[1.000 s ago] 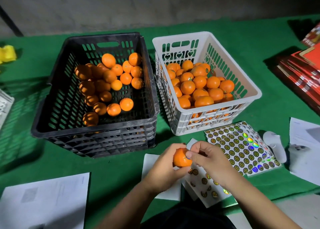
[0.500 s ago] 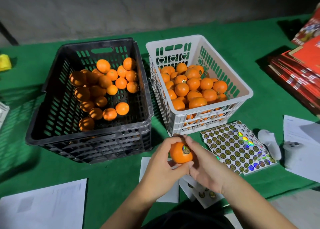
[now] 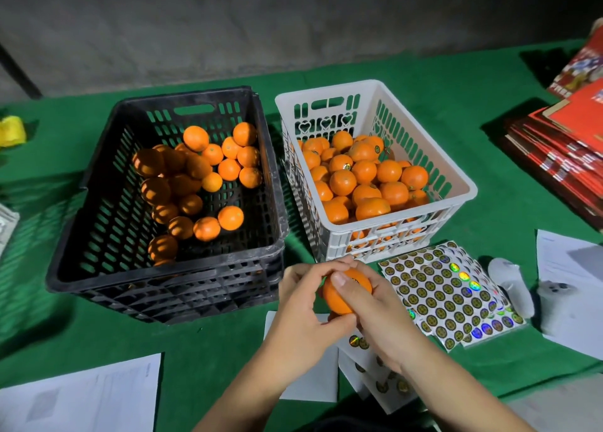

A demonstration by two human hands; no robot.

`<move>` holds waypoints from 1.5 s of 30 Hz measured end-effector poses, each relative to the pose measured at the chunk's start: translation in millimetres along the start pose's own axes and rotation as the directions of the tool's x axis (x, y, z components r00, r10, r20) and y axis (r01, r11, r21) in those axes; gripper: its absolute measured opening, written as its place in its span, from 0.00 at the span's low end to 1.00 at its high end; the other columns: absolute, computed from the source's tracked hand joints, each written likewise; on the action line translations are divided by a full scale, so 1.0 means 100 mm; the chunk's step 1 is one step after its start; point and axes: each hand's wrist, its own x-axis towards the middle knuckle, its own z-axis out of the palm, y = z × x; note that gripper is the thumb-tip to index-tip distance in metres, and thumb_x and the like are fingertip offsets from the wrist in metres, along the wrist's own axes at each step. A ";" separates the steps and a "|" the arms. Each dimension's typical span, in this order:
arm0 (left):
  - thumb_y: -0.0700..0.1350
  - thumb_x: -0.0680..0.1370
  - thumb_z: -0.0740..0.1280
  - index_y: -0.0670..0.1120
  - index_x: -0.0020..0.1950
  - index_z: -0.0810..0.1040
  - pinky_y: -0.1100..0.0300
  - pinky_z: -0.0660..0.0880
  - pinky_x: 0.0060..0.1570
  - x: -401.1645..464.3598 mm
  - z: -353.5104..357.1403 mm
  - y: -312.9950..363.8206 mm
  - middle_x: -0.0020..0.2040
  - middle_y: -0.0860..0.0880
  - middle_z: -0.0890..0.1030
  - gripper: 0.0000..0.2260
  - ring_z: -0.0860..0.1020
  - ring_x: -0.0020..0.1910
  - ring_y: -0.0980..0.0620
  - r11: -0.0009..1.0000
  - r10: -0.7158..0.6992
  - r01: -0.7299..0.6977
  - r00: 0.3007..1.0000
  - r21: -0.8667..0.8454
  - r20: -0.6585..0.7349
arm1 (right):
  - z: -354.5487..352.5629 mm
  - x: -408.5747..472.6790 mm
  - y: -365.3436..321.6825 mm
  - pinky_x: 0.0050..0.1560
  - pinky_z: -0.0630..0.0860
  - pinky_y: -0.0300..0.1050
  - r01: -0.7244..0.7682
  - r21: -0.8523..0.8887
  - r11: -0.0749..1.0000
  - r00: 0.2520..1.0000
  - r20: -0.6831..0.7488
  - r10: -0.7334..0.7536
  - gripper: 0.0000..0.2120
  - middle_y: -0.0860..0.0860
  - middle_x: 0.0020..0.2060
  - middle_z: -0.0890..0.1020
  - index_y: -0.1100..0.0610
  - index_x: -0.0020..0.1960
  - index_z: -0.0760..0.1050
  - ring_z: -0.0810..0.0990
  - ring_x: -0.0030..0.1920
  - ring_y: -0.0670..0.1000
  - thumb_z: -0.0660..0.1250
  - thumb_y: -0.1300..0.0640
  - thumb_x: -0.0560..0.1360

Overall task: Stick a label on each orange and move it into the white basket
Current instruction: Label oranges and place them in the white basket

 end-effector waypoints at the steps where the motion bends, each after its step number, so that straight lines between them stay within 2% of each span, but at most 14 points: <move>1: 0.52 0.71 0.74 0.69 0.70 0.72 0.67 0.68 0.65 0.03 -0.01 0.03 0.67 0.59 0.71 0.28 0.64 0.72 0.60 1.000 0.022 -0.022 1.000 -0.002 0.016 | -0.03 0.02 -0.05 0.55 0.82 0.46 0.026 -0.050 0.998 1.000 0.008 -0.026 0.19 0.50 0.53 0.86 0.42 0.57 0.83 0.85 0.56 0.51 0.76 0.38 0.68; 6: 0.50 0.81 0.69 0.59 0.68 0.77 0.62 0.69 0.69 0.27 -0.29 0.17 0.68 0.63 0.77 0.16 0.74 0.70 0.53 0.952 0.257 -0.228 0.957 0.203 -0.133 | -0.36 0.50 -0.46 0.47 0.82 0.46 0.145 -0.269 0.952 0.975 -0.124 -0.184 0.17 0.50 0.49 0.84 0.44 0.56 0.81 0.84 0.49 0.53 0.76 0.38 0.72; 9: 0.52 0.82 0.65 0.60 0.62 0.80 0.60 0.75 0.59 0.41 -0.68 0.20 0.59 0.63 0.80 0.10 0.79 0.62 0.56 0.931 0.265 -0.193 0.941 0.310 -0.210 | -0.73 0.99 -0.68 0.60 0.76 0.52 0.098 -0.557 0.825 0.919 -0.267 -0.290 0.21 0.54 0.61 0.69 0.42 0.63 0.76 0.76 0.57 0.57 0.77 0.43 0.73; 12: 0.51 0.83 0.64 0.59 0.61 0.80 0.60 0.76 0.51 0.56 -1.04 0.12 0.55 0.65 0.80 0.08 0.78 0.57 0.62 0.855 0.254 -0.095 0.934 0.509 -0.251 | -1.06 1.37 -0.87 0.58 0.74 0.51 0.061 -0.763 0.643 0.887 -0.254 -0.385 0.33 0.52 0.60 0.73 0.49 0.72 0.70 0.75 0.59 0.55 0.77 0.39 0.72; 18: 0.52 0.83 0.63 0.63 0.61 0.77 0.57 0.77 0.33 0.70 -1.04 -0.08 0.53 0.61 0.82 0.09 0.81 0.45 0.57 0.697 0.143 0.124 0.941 0.707 -0.306 | -1.41 1.79 -0.78 0.63 0.74 0.57 -0.366 -0.930 0.043 0.920 -0.368 -0.136 0.32 0.56 0.48 0.81 0.50 0.61 0.78 0.79 0.53 0.61 0.57 0.26 0.75; 20: 0.55 0.83 0.61 0.64 0.61 0.75 0.58 0.75 0.30 0.73 -1.03 -0.07 0.51 0.61 0.83 0.08 0.80 0.41 0.55 0.652 0.094 0.171 0.949 0.739 -0.302 | -1.41 1.86 -0.79 0.65 0.71 0.57 -0.435 -0.901 0.016 0.898 -0.435 -0.069 0.36 0.56 0.48 0.79 0.52 0.59 0.78 0.77 0.52 0.60 0.50 0.24 0.74; 23: 0.58 0.84 0.59 0.65 0.61 0.75 0.57 0.78 0.32 0.76 -1.06 -0.06 0.50 0.61 0.83 0.08 0.82 0.44 0.56 0.629 0.044 0.207 0.953 0.749 -0.300 | -1.33 1.91 -0.89 0.72 0.64 0.61 -0.475 -0.875 -0.087 0.878 -0.479 0.022 0.37 0.58 0.66 0.78 0.51 0.68 0.75 0.73 0.68 0.64 0.49 0.26 0.76; 25: 0.59 0.84 0.58 0.66 0.62 0.74 0.59 0.76 0.32 0.78 -1.06 -0.04 0.49 0.61 0.83 0.09 0.81 0.43 0.56 0.626 -0.011 0.222 0.961 0.747 -0.277 | -1.16 1.92 -0.90 0.71 0.66 0.63 -0.344 -0.939 -0.008 0.933 -0.340 -0.118 0.30 0.59 0.69 0.76 0.50 0.69 0.75 0.70 0.71 0.66 0.53 0.31 0.80; 29: 0.59 0.84 0.57 0.67 0.62 0.72 0.60 0.66 0.29 0.83 -1.10 -0.01 0.39 0.63 0.77 0.09 0.76 0.35 0.57 0.659 -0.188 0.291 0.956 0.693 -0.224 | -0.36 1.89 -0.75 0.67 0.71 0.52 0.199 -0.854 0.481 0.957 0.063 -0.284 0.22 0.55 0.69 0.76 0.51 0.71 0.75 0.74 0.68 0.58 0.64 0.41 0.82; 33: 0.59 0.84 0.58 0.61 0.69 0.72 0.61 0.69 0.30 0.99 -1.26 0.00 0.41 0.59 0.78 0.15 0.76 0.34 0.58 0.672 -0.420 0.315 0.908 0.670 -0.006 | 0.20 1.92 -0.52 0.77 0.62 0.56 0.343 -0.830 0.440 0.928 0.227 -0.295 0.34 0.52 0.78 0.65 0.51 0.82 0.57 0.62 0.77 0.55 0.66 0.41 0.82; 36: 0.62 0.83 0.58 0.57 0.77 0.68 0.51 0.77 0.58 1.30 -1.54 -0.10 0.66 0.50 0.79 0.22 0.79 0.61 0.47 0.494 -0.498 0.224 0.865 0.840 0.063 | 0.21 2.04 -0.40 0.77 0.58 0.62 0.176 -0.903 0.392 0.975 0.104 -0.197 0.44 0.54 0.81 0.57 0.49 0.84 0.44 0.57 0.79 0.61 0.67 0.40 0.80; 38: 0.58 0.85 0.59 0.54 0.79 0.66 0.45 0.73 0.66 1.56 -1.69 -0.24 0.76 0.47 0.72 0.23 0.72 0.72 0.42 0.379 -0.498 0.195 0.867 0.905 0.022 | 0.23 2.07 -0.37 0.75 0.57 0.63 0.111 -0.951 0.288 0.985 0.066 -0.160 0.43 0.55 0.80 0.53 0.47 0.84 0.42 0.56 0.78 0.63 0.64 0.40 0.80; 42: 0.54 0.84 0.63 0.51 0.84 0.57 0.40 0.66 0.74 2.05 -1.80 -0.62 0.82 0.44 0.59 0.30 0.60 0.79 0.36 0.287 -0.648 0.236 0.762 0.928 0.007 | 0.30 2.00 -0.32 0.65 0.71 0.60 0.276 -0.955 -0.110 0.893 0.297 -0.338 0.41 0.58 0.78 0.56 0.53 0.84 0.45 0.67 0.70 0.64 0.63 0.44 0.80; 45: 0.53 0.82 0.68 0.50 0.85 0.51 0.42 0.62 0.76 2.27 -1.79 -0.96 0.83 0.43 0.55 0.37 0.54 0.81 0.36 0.103 -0.692 0.142 0.721 0.984 -0.032 | 0.28 1.99 -0.32 0.67 0.71 0.60 0.262 -0.961 -0.084 0.898 0.275 -0.343 0.42 0.59 0.81 0.52 0.52 0.84 0.43 0.67 0.70 0.65 0.65 0.45 0.80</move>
